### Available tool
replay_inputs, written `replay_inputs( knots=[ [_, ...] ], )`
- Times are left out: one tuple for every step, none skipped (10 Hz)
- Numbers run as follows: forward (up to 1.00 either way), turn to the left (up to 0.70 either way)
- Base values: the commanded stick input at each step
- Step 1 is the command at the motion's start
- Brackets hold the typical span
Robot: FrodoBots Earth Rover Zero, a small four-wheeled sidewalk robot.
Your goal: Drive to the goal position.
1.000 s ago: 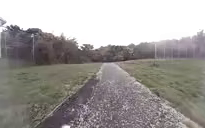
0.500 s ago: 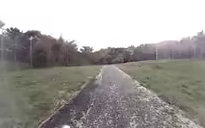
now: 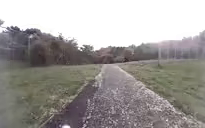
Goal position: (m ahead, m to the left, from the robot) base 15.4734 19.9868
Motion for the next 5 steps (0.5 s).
replay_inputs(
  knots=[
    [0.7, 0.0],
    [0.7, 0.0],
    [0.7, 0.0],
    [0.7, -0.33],
    [0.7, -0.35]
  ],
)
